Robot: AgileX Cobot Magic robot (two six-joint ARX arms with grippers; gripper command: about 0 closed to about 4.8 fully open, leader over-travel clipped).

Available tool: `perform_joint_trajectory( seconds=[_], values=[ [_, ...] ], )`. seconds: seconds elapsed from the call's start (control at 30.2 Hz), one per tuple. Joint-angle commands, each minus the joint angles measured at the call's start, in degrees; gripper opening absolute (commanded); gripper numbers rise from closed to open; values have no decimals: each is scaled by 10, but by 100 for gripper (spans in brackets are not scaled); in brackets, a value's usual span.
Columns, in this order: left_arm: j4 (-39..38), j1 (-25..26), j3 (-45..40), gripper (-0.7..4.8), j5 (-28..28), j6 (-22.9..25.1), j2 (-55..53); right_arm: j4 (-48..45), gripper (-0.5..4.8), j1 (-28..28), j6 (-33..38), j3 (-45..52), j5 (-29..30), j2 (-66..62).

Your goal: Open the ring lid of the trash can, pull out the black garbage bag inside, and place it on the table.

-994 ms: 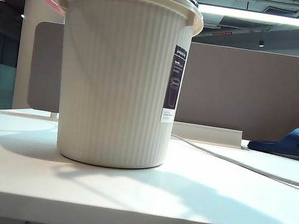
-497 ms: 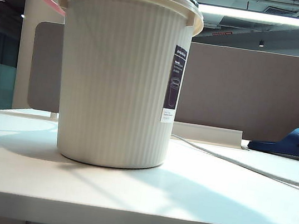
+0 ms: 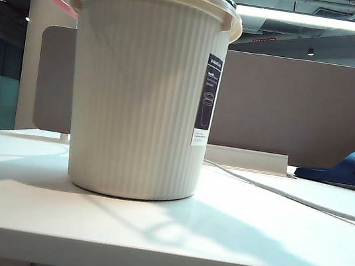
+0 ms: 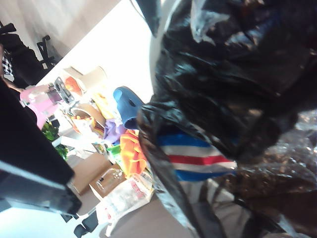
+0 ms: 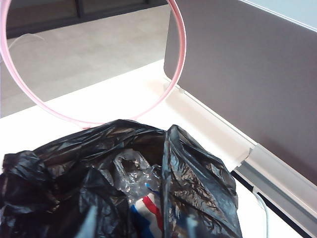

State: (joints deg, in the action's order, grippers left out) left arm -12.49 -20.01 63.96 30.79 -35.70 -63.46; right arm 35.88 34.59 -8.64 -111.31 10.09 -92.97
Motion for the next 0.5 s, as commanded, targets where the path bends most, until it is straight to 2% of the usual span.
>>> perform_joint_trajectory(
  seconds=[0.03, 0.1, 0.17, 0.4, 0.5],
  values=[
    [31, 0, 3, 113, -1, 13, -10, -1, 253, 1, -4, -2, 0, -7],
    [46, 0, 3, 163, -1, 68, -13, 7, 253, 1, -4, -2, -1, -9],
    [56, 0, 3, 184, -2, 127, -13, 12, 253, 1, -4, -2, -1, -10],
    [66, 0, 3, 185, -41, 263, -14, 14, 253, 1, -4, -2, -1, -10],
    [66, 1, 3, 186, -43, 286, -16, 15, 253, 1, -4, -2, -1, -10]
  ],
)
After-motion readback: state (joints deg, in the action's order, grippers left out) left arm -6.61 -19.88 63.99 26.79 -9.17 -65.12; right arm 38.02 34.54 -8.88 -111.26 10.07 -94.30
